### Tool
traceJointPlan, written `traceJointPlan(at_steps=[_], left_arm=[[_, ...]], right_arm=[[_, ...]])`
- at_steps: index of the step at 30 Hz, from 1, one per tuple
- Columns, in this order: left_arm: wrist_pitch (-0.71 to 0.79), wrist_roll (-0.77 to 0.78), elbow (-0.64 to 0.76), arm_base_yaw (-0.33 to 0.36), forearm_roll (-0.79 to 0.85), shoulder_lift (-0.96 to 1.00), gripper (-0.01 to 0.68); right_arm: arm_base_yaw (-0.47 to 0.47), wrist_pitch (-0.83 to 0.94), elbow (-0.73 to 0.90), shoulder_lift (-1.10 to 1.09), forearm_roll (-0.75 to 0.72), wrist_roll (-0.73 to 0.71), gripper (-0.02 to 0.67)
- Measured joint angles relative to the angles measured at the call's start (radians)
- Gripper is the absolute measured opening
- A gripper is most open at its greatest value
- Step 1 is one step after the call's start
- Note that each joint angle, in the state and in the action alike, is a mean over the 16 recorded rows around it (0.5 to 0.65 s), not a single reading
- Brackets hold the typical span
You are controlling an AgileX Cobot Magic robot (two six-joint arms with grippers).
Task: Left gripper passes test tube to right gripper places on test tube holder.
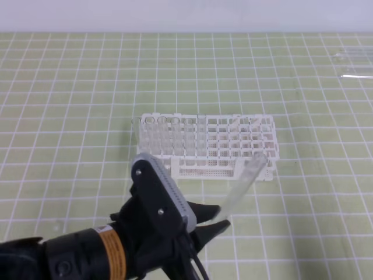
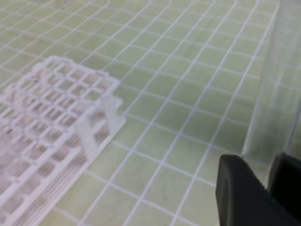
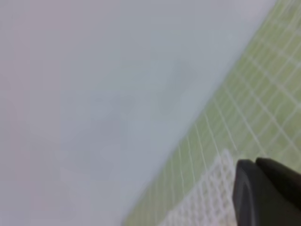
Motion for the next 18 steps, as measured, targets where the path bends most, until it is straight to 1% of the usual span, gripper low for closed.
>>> traceJointPlan(at_steps=[4, 8, 11, 18], left_arm=[[-0.077, 0.0, 0.0, 0.0, 0.0, 0.05, 0.11], [-0.158, 0.0, -0.001, 0.0, 0.001, 0.1, 0.114], [-0.213, 0.001, -0.002, 0.0, 0.002, 0.13, 0.117], [-0.309, -0.002, -0.002, 0.0, 0.004, 0.177, 0.117]], right_arm=[[0.0, 0.099, -0.046, 0.019, 0.029, -0.162, -0.005], [0.0, 0.221, -0.124, 0.074, 0.072, -0.38, 0.045], [0.0, 0.313, -0.197, 0.143, 0.114, -0.56, 0.117], [0.0, 0.541, -0.369, 0.381, 0.222, -0.948, 0.328]])
